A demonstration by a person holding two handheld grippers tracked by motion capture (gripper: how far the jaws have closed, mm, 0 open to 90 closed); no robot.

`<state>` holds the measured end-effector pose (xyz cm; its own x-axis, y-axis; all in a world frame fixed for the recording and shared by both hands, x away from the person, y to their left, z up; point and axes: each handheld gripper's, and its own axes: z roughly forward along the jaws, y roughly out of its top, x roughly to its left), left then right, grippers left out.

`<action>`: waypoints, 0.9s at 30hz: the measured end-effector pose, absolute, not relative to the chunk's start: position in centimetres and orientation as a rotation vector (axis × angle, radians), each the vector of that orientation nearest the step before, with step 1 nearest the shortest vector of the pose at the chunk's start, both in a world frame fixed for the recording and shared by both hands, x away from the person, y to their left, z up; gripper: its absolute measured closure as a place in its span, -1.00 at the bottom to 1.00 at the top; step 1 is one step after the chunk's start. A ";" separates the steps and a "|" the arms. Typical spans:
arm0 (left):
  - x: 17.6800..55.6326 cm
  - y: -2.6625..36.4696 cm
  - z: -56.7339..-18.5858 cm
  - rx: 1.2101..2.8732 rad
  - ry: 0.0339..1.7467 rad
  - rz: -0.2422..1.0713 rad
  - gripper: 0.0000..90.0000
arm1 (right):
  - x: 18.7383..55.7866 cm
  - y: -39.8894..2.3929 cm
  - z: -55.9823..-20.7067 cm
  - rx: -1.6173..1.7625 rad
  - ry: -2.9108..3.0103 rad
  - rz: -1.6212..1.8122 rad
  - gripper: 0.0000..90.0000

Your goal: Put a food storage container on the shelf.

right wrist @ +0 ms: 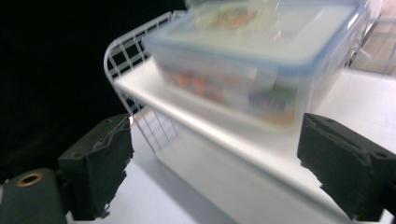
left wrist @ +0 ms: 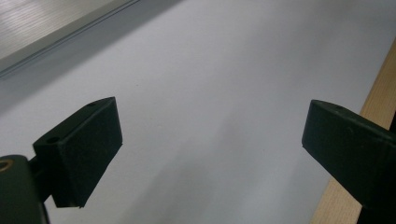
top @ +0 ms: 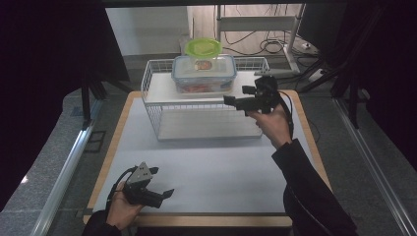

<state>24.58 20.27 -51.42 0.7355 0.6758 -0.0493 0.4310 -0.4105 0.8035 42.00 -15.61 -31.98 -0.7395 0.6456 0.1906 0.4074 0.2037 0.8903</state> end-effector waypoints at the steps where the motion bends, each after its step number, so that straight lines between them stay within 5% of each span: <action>1: 24.6 20.3 -51.4 2.067 0.835 0.358 -0.89 | 42.0 -15.6 -32.0 1.006 2.253 1.554 -0.81; 18: 24.5 20.2 -51.5 2.074 0.834 0.375 -0.92 | 34.1 -20.5 -44.9 0.965 2.325 1.327 -0.91; 27: 24.5 20.1 -51.6 2.079 0.831 0.379 -0.92 | 32.5 -21.7 -47.3 0.964 2.333 1.266 -0.91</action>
<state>24.54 20.12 -51.56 0.7339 0.6786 -0.0288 0.4233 -0.4238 0.8008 32.47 -21.69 -47.34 -0.7229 0.6897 0.0404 0.4096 0.3808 0.8290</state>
